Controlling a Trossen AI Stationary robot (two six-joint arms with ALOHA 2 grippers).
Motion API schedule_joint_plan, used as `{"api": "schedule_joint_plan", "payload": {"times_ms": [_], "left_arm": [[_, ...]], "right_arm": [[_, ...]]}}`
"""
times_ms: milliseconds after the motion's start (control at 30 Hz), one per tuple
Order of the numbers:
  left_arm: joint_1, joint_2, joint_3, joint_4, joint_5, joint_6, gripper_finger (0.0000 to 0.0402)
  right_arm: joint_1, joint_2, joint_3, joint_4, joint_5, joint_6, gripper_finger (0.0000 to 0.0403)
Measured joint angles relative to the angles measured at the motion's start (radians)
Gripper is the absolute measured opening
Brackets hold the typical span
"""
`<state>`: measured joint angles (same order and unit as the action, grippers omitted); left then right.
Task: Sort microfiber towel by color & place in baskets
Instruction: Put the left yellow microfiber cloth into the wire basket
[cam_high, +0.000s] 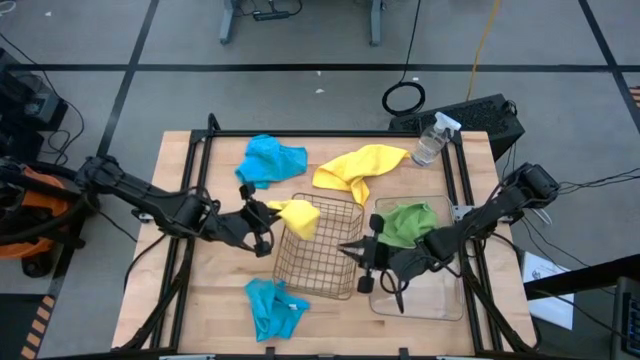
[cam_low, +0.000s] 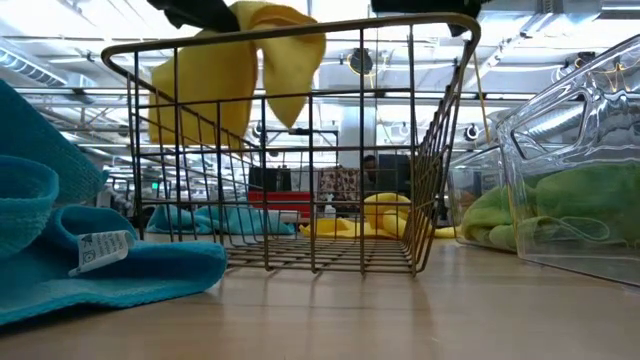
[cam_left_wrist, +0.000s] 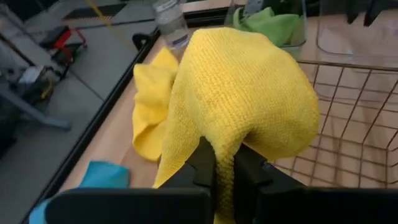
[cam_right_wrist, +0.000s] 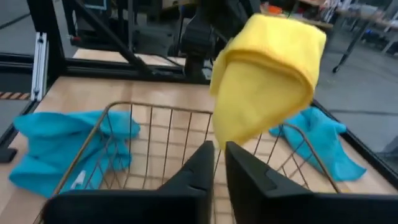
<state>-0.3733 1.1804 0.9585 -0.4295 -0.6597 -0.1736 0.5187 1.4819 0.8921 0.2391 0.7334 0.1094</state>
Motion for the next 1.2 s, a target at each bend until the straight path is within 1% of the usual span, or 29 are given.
{"api": "schedule_joint_plan", "payload": {"times_ms": [133,333,467,533,600,667,767,833,867,900,967,1033,1100,1200], "left_arm": [[0.0,0.029,0.0,0.066,0.027,0.04,0.0025],[0.0,0.066,0.0,0.159,0.08,0.082,0.0025],[0.0,0.089,0.0,0.191,0.094,0.086,0.0025],[0.0,0.097,-0.001,0.216,0.095,0.088,0.0025],[0.0,0.104,-0.001,0.273,0.095,0.111,0.0025],[0.0,0.107,-0.001,0.316,0.105,0.138,0.0025],[0.0,0.107,-0.001,0.334,0.109,0.159,0.0025],[0.0,0.107,-0.001,0.32,0.102,0.164,0.0025],[0.001,0.107,-0.001,0.31,0.093,0.165,0.0025],[0.002,0.107,-0.001,0.301,0.083,0.164,0.0025],[0.009,0.107,-0.001,0.28,0.079,0.161,0.0025],[0.017,0.107,-0.001,0.279,0.077,0.157,0.0025],[0.028,0.107,-0.001,0.293,0.075,0.157,0.0025],[0.043,0.107,-0.001,0.295,0.081,0.156,0.0025]], "right_arm": [[-0.023,0.041,0.0,0.085,0.0,-0.041,0.009],[-0.066,0.081,0.0,0.172,0.002,-0.051,0.0195],[-0.093,0.101,0.0,0.289,-0.003,-0.099,0.0257],[-0.107,0.122,0.0,0.358,-0.029,-0.118,0.0281],[-0.122,0.145,0.0,0.416,-0.071,-0.144,0.0299],[-0.134,0.171,0.0,0.463,-0.082,-0.149,0.0311],[-0.133,0.192,0.0,0.464,-0.079,-0.148,0.032],[-0.109,0.194,0.0,0.44,-0.071,-0.149,0.032],[-0.091,0.191,0.0,0.418,-0.059,-0.156,0.032],[-0.07,0.184,0.0,0.388,-0.022,-0.165,0.032],[-0.031,0.161,0.0,0.315,0.079,-0.19,0.0324],[0.002,0.142,0.0,0.284,0.179,-0.214,0.0333],[0.024,0.129,0.0,0.297,0.252,-0.243,0.0347],[0.036,0.124,0.0,0.365,0.309,-0.282,0.0371]]}}
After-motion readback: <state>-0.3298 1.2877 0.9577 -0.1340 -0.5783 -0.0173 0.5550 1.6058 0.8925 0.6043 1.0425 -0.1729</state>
